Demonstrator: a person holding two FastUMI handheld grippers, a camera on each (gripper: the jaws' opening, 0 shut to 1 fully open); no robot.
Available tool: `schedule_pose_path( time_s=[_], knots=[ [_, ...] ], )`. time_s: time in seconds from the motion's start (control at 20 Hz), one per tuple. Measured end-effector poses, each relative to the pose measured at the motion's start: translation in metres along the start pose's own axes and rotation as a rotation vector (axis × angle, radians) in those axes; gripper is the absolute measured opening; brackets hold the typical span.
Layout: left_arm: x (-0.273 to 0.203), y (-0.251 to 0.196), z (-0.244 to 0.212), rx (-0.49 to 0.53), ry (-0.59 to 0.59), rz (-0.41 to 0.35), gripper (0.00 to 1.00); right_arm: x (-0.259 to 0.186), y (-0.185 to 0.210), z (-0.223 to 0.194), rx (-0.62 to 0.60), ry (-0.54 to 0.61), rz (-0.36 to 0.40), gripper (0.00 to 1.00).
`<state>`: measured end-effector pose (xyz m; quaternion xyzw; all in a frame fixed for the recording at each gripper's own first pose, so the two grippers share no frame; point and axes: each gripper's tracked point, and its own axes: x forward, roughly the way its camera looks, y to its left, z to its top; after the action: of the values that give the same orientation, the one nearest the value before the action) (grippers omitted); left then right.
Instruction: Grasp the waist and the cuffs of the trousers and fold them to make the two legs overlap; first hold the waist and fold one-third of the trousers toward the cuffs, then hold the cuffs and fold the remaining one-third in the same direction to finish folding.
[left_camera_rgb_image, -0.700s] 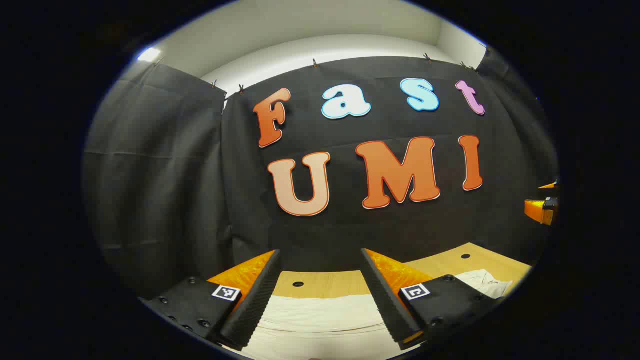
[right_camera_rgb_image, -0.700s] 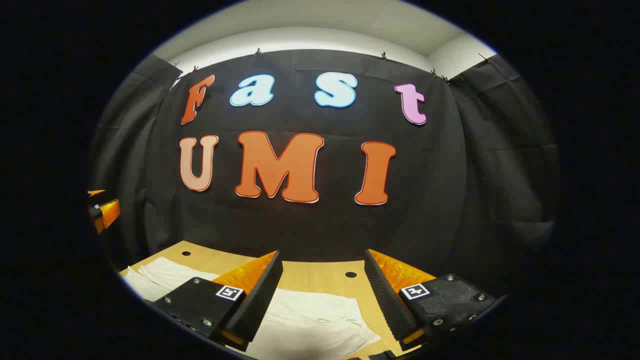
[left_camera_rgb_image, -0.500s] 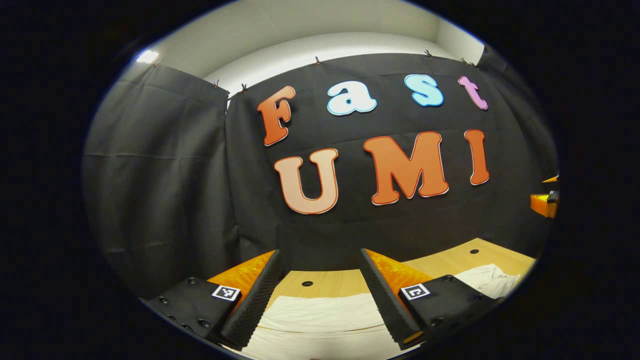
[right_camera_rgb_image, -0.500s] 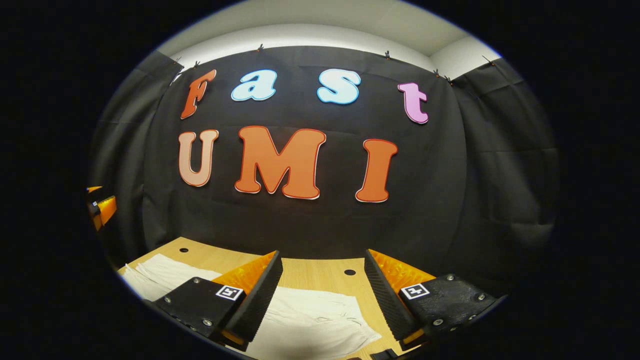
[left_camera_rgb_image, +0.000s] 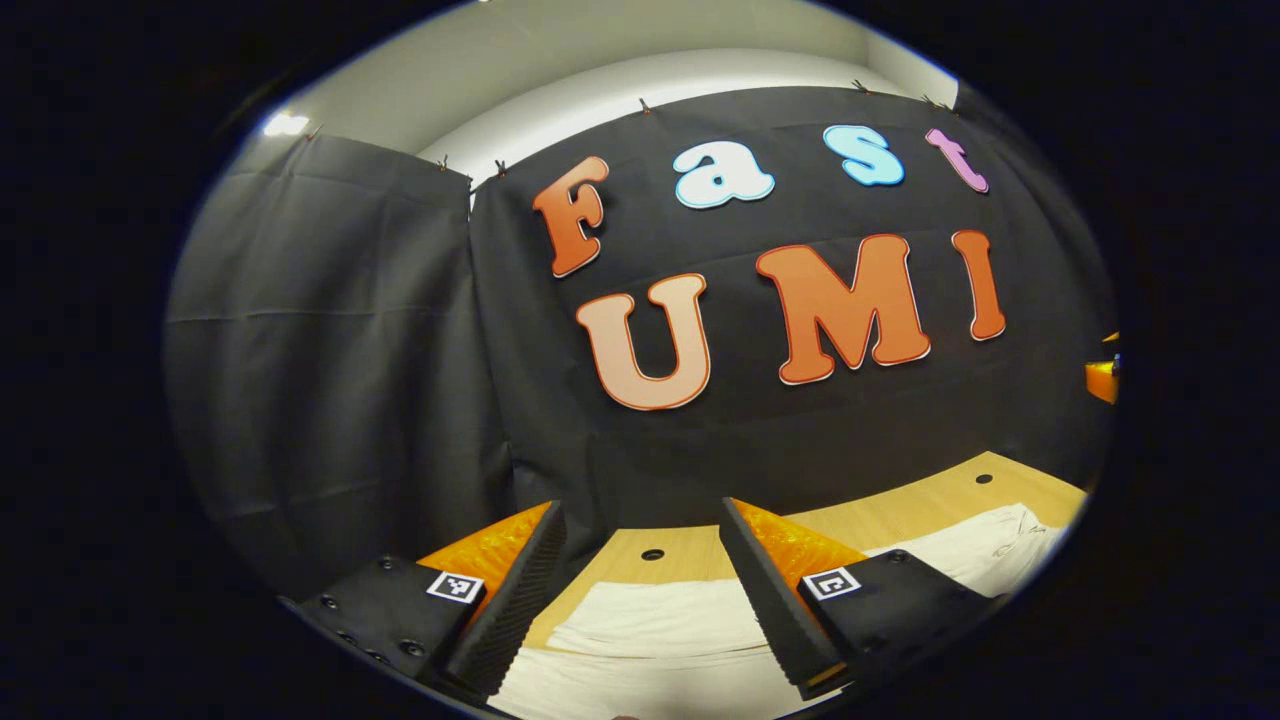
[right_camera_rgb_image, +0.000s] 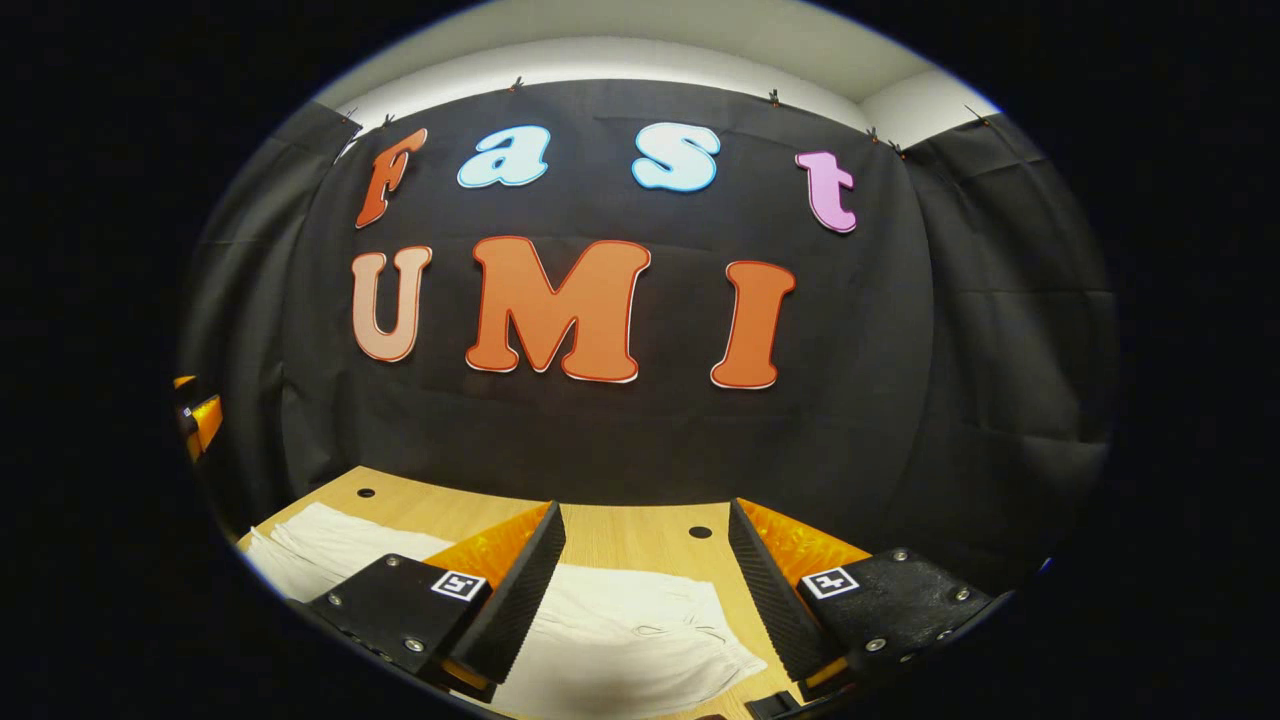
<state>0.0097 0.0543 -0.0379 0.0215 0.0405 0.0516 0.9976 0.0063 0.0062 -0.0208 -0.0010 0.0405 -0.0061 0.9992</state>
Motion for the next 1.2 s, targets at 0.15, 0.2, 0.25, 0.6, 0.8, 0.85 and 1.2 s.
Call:
schedule_pose_path(
  time_s=[0.15,0.2,0.25,0.6,0.8,0.85,1.2],
  knots=[
    [-0.001,0.014,-0.019,-0.029,0.060,0.030,1.00,0.001,-0.008,-0.012,0.025,0.038,-0.013,0.99],
    [-0.002,0.019,-0.026,-0.048,0.076,0.041,1.00,0.002,-0.012,-0.019,0.038,0.068,-0.024,0.99],
    [-0.002,0.022,-0.034,-0.066,0.098,0.052,1.00,0.001,-0.015,-0.028,0.051,0.102,-0.031,0.99],
    [-0.007,0.052,-0.092,-0.180,0.274,0.127,1.00,0.000,-0.025,-0.086,0.176,0.318,-0.040,0.99],
    [-0.005,0.063,-0.127,-0.268,0.386,0.139,0.99,-0.003,-0.028,-0.115,0.214,0.415,-0.038,0.98],
    [-0.005,0.067,-0.135,-0.279,0.413,0.142,0.99,-0.004,-0.029,-0.122,0.222,0.437,-0.039,0.98],
    [-0.024,0.081,-0.220,-0.484,0.682,0.180,0.97,-0.004,-0.011,-0.170,0.409,0.634,-0.001,0.97]
  ],
)
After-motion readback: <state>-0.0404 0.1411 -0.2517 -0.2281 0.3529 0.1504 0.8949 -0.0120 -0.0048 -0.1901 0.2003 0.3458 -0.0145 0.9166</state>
